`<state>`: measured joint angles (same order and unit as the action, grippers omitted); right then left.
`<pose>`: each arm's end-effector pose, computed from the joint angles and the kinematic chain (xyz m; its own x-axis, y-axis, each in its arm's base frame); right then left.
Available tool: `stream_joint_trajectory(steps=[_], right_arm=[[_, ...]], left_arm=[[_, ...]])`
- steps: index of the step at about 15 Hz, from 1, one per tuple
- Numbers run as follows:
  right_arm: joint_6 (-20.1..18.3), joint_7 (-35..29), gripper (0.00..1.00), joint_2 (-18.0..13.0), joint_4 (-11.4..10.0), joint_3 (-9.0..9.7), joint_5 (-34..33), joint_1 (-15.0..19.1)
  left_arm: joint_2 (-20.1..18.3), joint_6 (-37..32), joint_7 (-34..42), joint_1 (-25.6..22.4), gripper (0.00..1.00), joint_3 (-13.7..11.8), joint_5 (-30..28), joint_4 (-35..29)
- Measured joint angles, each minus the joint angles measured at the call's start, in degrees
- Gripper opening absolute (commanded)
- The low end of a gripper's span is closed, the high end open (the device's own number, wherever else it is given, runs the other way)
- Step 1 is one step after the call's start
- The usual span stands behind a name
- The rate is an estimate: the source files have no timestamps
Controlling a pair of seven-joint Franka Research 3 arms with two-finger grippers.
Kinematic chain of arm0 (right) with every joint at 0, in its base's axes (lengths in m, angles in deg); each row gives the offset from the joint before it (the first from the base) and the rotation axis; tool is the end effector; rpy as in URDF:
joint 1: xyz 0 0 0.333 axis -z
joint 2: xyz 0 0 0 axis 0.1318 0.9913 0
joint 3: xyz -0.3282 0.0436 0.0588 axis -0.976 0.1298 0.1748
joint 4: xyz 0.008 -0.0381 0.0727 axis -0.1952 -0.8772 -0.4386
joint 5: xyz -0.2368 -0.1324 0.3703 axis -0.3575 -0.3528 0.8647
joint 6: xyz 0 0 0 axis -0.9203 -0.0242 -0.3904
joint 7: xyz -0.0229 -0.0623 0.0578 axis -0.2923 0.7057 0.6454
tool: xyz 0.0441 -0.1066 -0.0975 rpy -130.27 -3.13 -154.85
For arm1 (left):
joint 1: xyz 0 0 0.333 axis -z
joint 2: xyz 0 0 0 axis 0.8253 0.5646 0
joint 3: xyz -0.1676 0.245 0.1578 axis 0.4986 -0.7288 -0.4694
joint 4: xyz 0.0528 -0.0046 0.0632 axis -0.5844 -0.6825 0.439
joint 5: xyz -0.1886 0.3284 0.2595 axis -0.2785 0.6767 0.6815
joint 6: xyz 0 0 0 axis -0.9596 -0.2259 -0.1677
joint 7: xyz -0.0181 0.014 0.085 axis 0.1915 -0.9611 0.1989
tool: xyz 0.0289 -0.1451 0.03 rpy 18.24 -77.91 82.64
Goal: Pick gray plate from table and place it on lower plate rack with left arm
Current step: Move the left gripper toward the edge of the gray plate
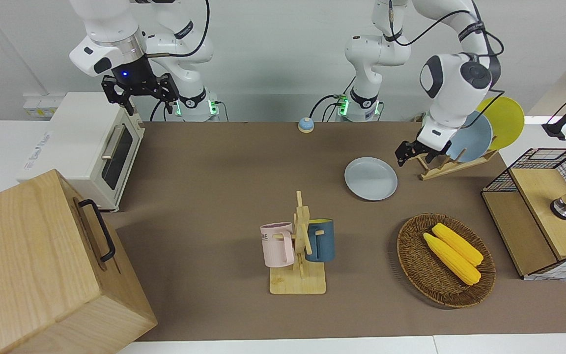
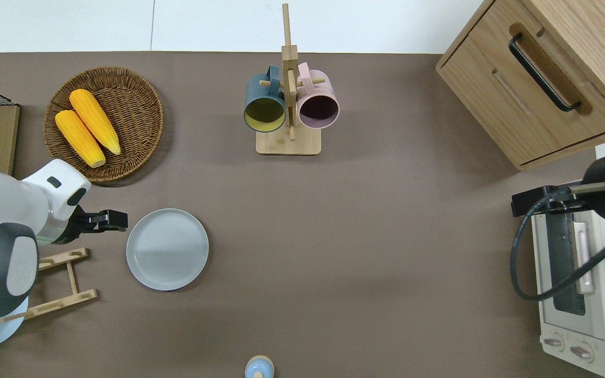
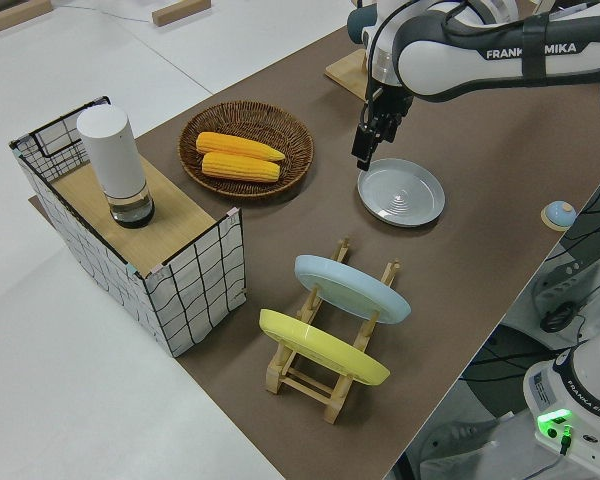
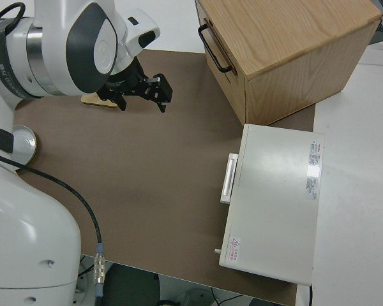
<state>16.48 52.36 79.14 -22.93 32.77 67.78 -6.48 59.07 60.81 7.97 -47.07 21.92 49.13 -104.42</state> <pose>0.5982 0.0541 0.6354 0.9977 0.0411 -0.0532 0.0417 -0.9991 0.0107 0.5789 -0.0082 0.3679 0.9938 0.0951 -0.0572 0.0962 -0.9952 0.0164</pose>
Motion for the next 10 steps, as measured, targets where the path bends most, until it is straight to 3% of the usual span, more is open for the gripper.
stream_joint_trajectory(steps=[9,10], right_arm=[[0.0,0.0,0.987,0.0,0.0,0.00,0.0,0.0],[0.0,0.0,0.990,0.0,0.0,0.00,0.0,0.0]], left_arm=[[2.4,15.0,-0.2,-0.1,0.98,-0.1,-0.5,-13.6],[2.7,15.4,-0.3,-0.1,0.88,-0.1,-0.5,-14.0]])
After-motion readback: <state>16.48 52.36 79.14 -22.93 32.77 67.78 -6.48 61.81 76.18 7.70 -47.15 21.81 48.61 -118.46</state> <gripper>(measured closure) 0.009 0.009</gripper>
